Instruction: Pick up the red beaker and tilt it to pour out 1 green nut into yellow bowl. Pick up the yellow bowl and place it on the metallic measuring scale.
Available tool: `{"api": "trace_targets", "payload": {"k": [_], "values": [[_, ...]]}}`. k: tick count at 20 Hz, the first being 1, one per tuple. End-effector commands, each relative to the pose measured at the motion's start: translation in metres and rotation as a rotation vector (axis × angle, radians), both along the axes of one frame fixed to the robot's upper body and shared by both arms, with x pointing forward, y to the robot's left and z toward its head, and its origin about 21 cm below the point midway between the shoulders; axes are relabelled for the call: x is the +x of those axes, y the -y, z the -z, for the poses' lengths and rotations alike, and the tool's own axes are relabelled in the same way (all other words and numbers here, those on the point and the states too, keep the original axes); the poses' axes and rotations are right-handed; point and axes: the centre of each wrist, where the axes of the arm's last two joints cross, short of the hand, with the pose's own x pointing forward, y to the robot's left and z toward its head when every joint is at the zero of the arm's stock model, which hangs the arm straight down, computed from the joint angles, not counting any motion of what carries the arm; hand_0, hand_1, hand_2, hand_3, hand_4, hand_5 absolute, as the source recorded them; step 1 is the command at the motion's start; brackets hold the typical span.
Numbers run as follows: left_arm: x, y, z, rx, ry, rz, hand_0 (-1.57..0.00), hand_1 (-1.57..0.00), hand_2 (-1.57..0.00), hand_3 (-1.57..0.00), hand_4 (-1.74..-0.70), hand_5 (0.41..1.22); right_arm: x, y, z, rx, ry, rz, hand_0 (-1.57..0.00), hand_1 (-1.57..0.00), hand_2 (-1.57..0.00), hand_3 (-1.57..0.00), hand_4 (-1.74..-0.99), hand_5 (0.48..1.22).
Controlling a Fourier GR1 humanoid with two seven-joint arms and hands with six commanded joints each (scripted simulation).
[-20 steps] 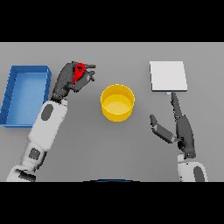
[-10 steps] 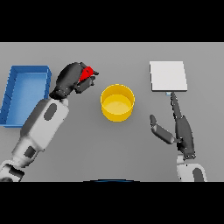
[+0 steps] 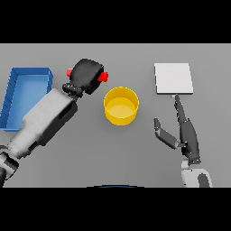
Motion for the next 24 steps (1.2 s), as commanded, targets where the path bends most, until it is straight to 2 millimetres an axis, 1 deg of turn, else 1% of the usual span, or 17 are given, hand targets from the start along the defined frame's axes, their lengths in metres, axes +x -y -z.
{"api": "trace_targets", "payload": {"k": [1,2,3,4,5,6,8,9,12,15,17,18,20,22,23,24], "values": [[0.002,0.001,-0.005,0.050,0.011,0.025,-1.57,-1.57,-1.57,-1.57,-1.67,1.205,-0.002,0.004,0.003,0.002,-0.012,0.007,0.00,0.00,0.00,0.00,-1.283,0.702],[0.003,0.008,-0.008,0.115,0.010,0.052,-1.57,-1.57,-1.57,-1.47,-1.68,1.208,0.001,0.004,0.001,0.022,-0.006,0.008,0.00,0.00,0.00,0.00,-1.285,0.697],[0.003,0.008,-0.010,0.175,0.007,0.068,-1.57,-1.57,-1.57,-1.39,-1.69,1.211,-0.001,0.003,0.004,0.034,-0.007,0.006,0.00,0.00,0.00,0.00,-1.287,0.690],[0.002,0.016,-0.011,0.227,0.003,0.094,-1.57,-1.57,-1.57,-1.33,-1.69,1.213,-0.003,0.003,0.005,0.042,-0.008,0.008,0.00,0.00,0.00,0.00,-1.288,0.685],[0.001,0.020,-0.013,0.268,0.012,0.132,-1.57,-1.57,-1.57,-1.28,-1.70,1.215,-0.001,0.004,0.007,0.042,-0.019,0.014,0.00,0.00,0.00,0.00,-1.292,0.678],[0.001,0.027,-0.013,0.315,0.019,0.160,-1.57,-1.57,-1.57,-1.34,-1.71,1.216,0.001,0.000,0.007,0.053,-0.021,0.020,0.00,0.00,0.00,0.00,-1.294,0.672],[0.001,0.036,-0.013,0.414,0.028,0.222,-1.57,-1.57,-1.57,-1.42,-1.72,1.218,0.003,0.002,0.009,0.074,-0.021,0.020,0.00,0.00,0.00,0.00,-1.294,0.657],[0.003,0.037,-0.016,0.459,0.035,0.250,-1.57,-1.57,-1.57,-1.45,-1.72,1.218,0.003,0.000,0.008,0.088,-0.012,0.018,0.00,0.00,0.00,0.00,-1.294,0.653],[0.002,0.044,-0.013,0.611,0.056,0.294,-1.57,-1.57,-1.57,-1.51,-1.73,1.220,0.003,0.003,0.009,0.086,-0.012,0.022,0.00,0.00,0.00,0.00,-1.291,0.640],[0.002,0.051,-0.011,0.730,0.076,0.315,-1.57,-1.57,-1.57,-1.54,-1.74,1.220,0.002,-0.001,0.008,0.075,-0.008,0.030,0.00,0.00,0.00,0.00,-1.291,0.631],[-0.001,0.060,-0.012,0.790,0.105,0.365,-1.57,-1.57,-1.57,-1.55,-1.74,1.221,0.002,0.000,0.009,0.072,-0.010,0.035,0.00,0.00,0.00,0.00,-1.286,0.618],[0.000,0.062,-0.013,0.819,0.119,0.373,-1.57,-1.57,-1.57,-1.55,-1.74,1.221,0.004,-0.001,0.009,0.061,-0.015,0.042,0.00,0.00,0.00,0.00,-1.278,0.609],[0.003,0.061,-0.016,0.860,0.140,0.385,-1.57,-1.57,-1.57,-1.56,-1.74,1.221,0.002,0.003,0.011,0.045,-0.030,0.051,0.00,0.00,0.00,0.00,-1.276,0.593],[0.007,0.066,-0.019,0.927,0.151,0.389,-1.57,-1.57,-1.57,-1.56,-1.74,1.221,0.002,-0.003,0.010,0.045,-0.023,0.040,0.00,0.00,0.00,0.00,-1.260,0.586],[0.007,0.070,-0.021,0.966,0.161,0.400,-1.57,-1.57,-1.57,-1.57,-1.74,1.221,0.003,-0.001,0.010,0.021,-0.023,0.051,0.00,0.00,0.00,0.00,-1.250,0.583],[0.009,0.074,-0.025,0.994,0.165,0.401,-1.57,-1.57,-1.57,-1.57,-1.74,1.221,0.005,-0.003,0.008,0.023,-0.021,0.058,0.00,0.00,0.00,0.00,-1.236,0.582]]}}
